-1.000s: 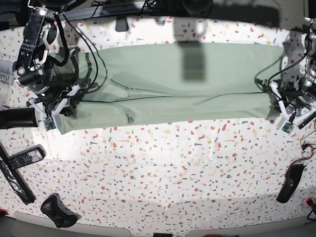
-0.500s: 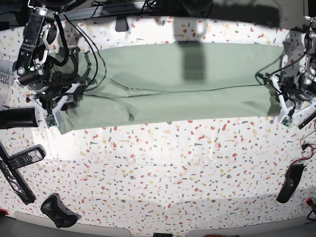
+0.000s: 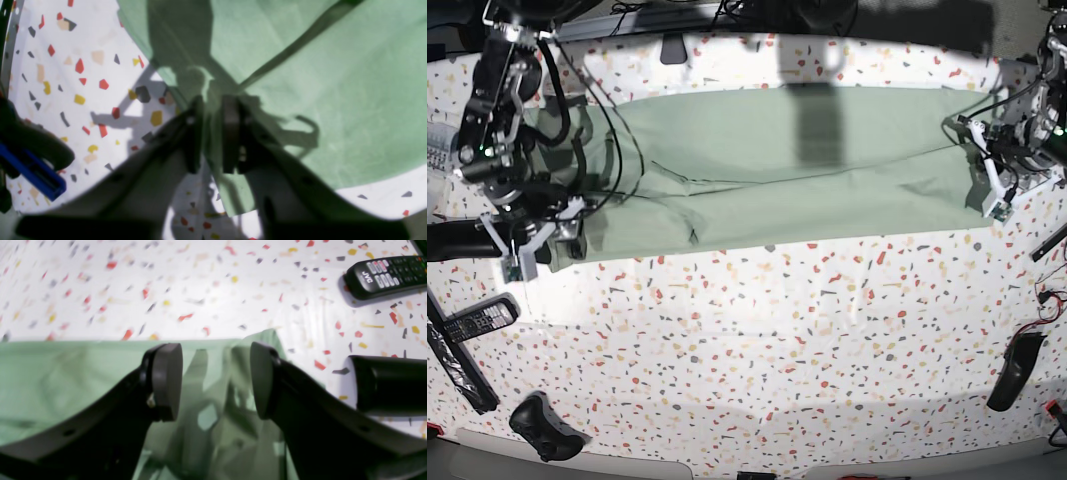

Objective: Fold the T-shirt properly
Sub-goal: 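Release the folded shirt and lift both grippers slightly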

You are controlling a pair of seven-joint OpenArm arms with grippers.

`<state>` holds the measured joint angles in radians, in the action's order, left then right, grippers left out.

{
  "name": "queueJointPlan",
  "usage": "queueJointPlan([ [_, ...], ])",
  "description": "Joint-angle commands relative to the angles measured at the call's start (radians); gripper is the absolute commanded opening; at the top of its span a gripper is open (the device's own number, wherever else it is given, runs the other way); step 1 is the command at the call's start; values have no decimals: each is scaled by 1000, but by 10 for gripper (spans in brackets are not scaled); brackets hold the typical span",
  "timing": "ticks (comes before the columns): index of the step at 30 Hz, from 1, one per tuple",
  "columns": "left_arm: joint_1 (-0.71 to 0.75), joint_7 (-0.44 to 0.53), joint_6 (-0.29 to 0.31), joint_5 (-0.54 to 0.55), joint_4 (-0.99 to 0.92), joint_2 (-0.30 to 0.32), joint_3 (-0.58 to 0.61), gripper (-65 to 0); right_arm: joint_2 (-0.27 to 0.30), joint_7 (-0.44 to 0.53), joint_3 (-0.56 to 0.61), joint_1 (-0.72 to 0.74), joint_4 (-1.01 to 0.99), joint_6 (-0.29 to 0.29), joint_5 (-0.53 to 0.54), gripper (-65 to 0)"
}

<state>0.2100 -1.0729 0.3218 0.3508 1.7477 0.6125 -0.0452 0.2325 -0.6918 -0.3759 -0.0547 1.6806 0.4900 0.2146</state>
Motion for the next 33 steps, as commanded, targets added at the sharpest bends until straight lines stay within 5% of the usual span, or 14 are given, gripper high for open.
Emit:
queueJointPlan([
  [1, -8, 18, -1, -2, 17, 16, -8, -517, 10, 13, -4, 39, -23, 0, 21, -336],
  [8, -8, 24, -1, -2, 17, 16, -8, -499, 8, -155, -3, 232, -322, 15, 32, -336],
  [14, -8, 24, -1, -2, 17, 16, -8, -499, 8, -145, -3, 235, -385, 79, 32, -342],
  [21, -8, 26, -1, -2, 17, 16, -8, -499, 9, -143, -3, 230, -380, 81, 33, -650],
  [33, -8, 27, -1, -2, 17, 16, -8, -499, 10, -163, -3, 218, -319, 208, 86, -650],
])
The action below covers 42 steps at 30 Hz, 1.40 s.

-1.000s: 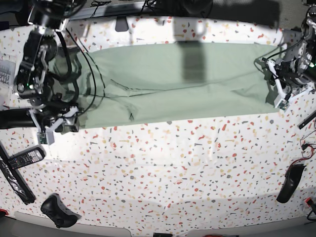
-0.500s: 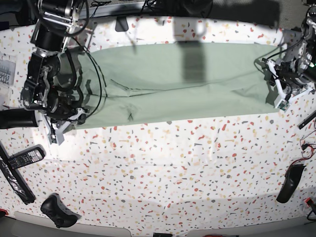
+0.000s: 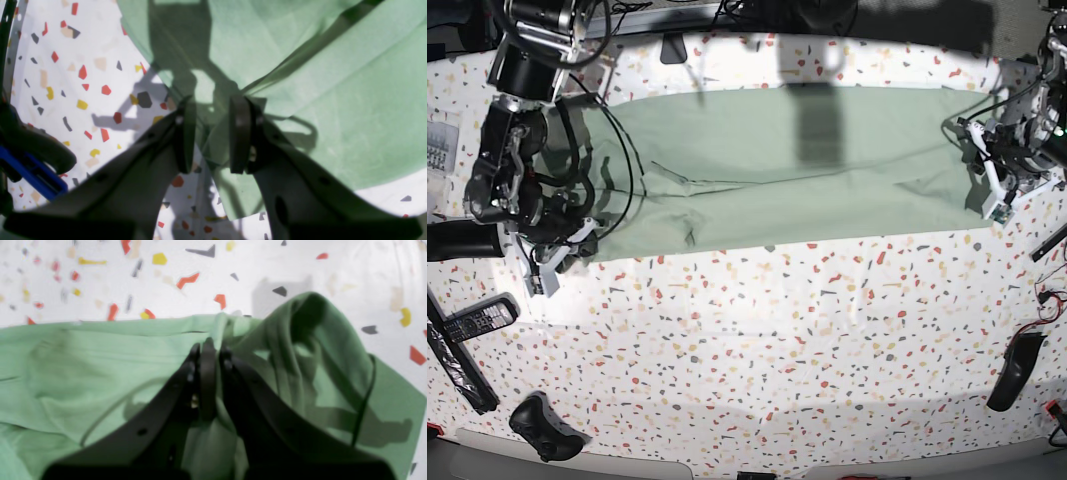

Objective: Fold the T-shirt properly
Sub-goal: 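Release the folded shirt and lift both grippers slightly, then grasp the strip's end with the right gripper and pull it outward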

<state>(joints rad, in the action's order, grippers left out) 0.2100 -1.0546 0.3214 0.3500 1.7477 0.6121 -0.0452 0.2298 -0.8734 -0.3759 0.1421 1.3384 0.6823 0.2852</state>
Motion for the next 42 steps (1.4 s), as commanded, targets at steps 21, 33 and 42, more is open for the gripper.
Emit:
queueJointPlan([
  [21, -8, 8, -1, -1, 17, 17, -8, -499, 14, -56, -3, 22, 24, 16, 18, -613],
  [33, -8, 8, -1, -1, 17, 17, -8, -499, 14, -33, -3, 22, 24, 16, 7, -650],
  [42, -8, 8, 0, -2, 17, 17, -8, -499, 14, -5, -3, -94, 217, 16, 78, -650],
])
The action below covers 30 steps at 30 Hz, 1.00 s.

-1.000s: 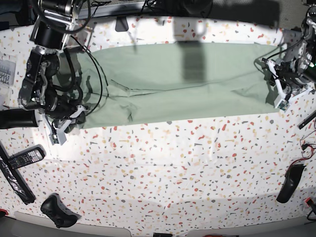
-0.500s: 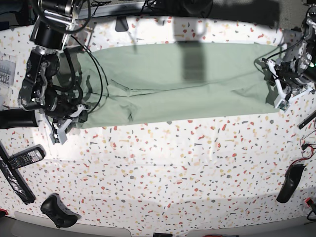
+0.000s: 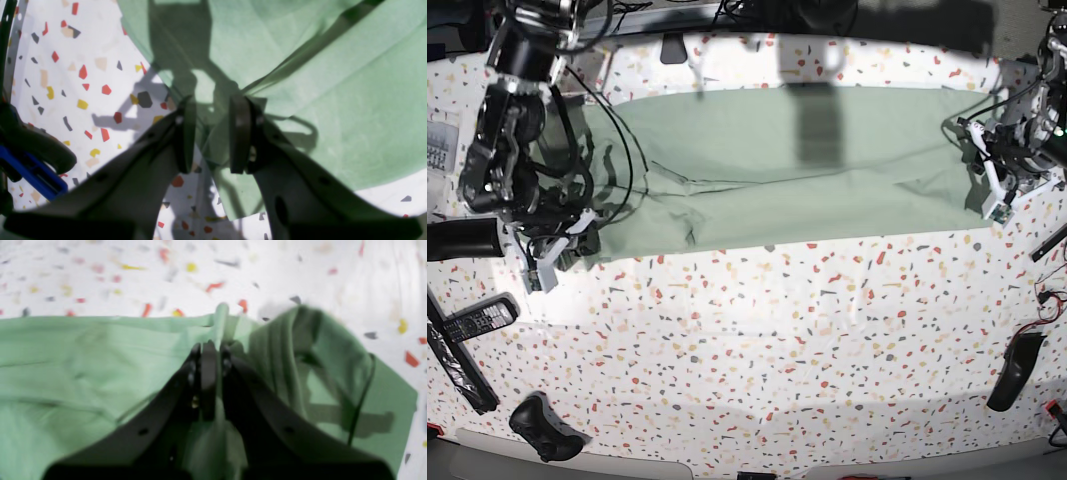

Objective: Fold the T-shirt properly
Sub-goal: 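Grasp the strip's end with the right gripper and pull it outward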

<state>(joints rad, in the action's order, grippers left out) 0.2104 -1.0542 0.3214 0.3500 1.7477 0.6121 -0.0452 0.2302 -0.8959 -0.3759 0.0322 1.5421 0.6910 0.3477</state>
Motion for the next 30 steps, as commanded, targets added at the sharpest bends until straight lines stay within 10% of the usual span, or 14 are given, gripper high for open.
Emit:
queueJointPlan([
  [1, -8, 8, 0, -1, 17, 17, -8, -499, 14, 18, -3, -16, 56, 7, 17, -650],
  [15, -8, 8, 0, -1, 17, 17, -8, -499, 34, 50, -3, -156, 188, 7, 8, -574],
  [30, -8, 8, -1, -1, 17, 17, -8, -499, 32, 26, -4, -156, 189, 7, 23, -650],
])
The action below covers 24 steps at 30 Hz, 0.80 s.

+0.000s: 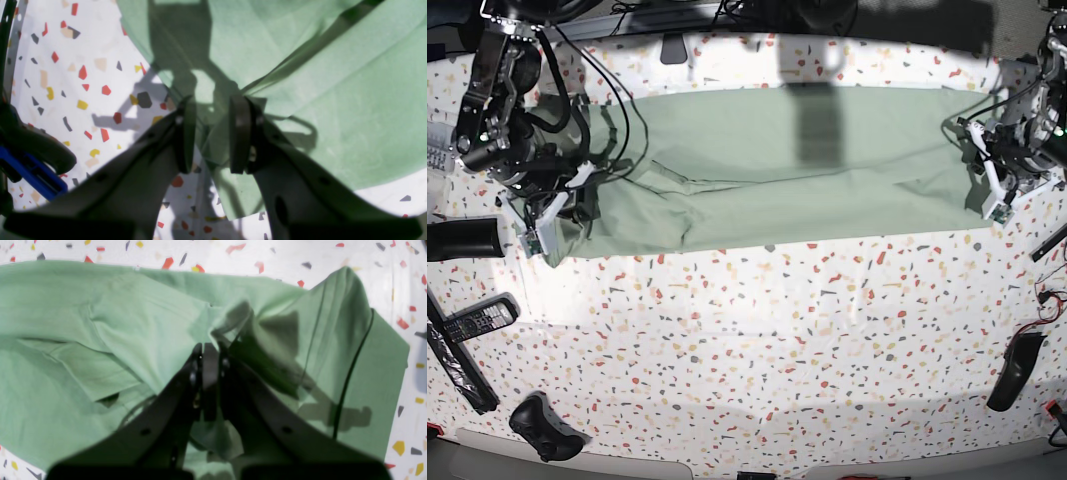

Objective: Fold the T-shirt properly
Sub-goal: 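Grasp the strip's end with the right gripper and pull it outward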

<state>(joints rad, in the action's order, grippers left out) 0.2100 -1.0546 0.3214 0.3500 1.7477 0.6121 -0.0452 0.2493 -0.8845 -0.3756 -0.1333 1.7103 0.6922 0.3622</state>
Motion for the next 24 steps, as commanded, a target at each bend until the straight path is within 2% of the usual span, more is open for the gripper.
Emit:
queueJointPlan([
  [1, -8, 8, -1, -1, 17, 17, -8, -499, 15, 13, -4, 4, 21, 6, 10, -650],
  [3, -8, 8, 0, -2, 17, 17, -8, -499, 21, 13, -4, -20, 25, 6, 13, -650],
  [6, -8, 8, 0, -2, 17, 17, -8, -499, 60, 13, -4, -101, 46, 6, 55, -650],
  [11, -8, 8, 0, -2, 17, 17, -8, -499, 190, 59, -4, -269, 86, 6, 47, -650],
  [16, -8, 9, 0, -2, 17, 17, -8, -499, 294, 101, -4, -333, 87, 6, -60, -650],
  [19, -8, 8, 0, -2, 17, 17, -8, -499, 322, 141, -4, -326, 87, 6, -74, -650],
  [24, -8, 30, 0, 5, 18, 17, -8, -499, 324, 161, -4, -293, 87, 6, -17, -650],
])
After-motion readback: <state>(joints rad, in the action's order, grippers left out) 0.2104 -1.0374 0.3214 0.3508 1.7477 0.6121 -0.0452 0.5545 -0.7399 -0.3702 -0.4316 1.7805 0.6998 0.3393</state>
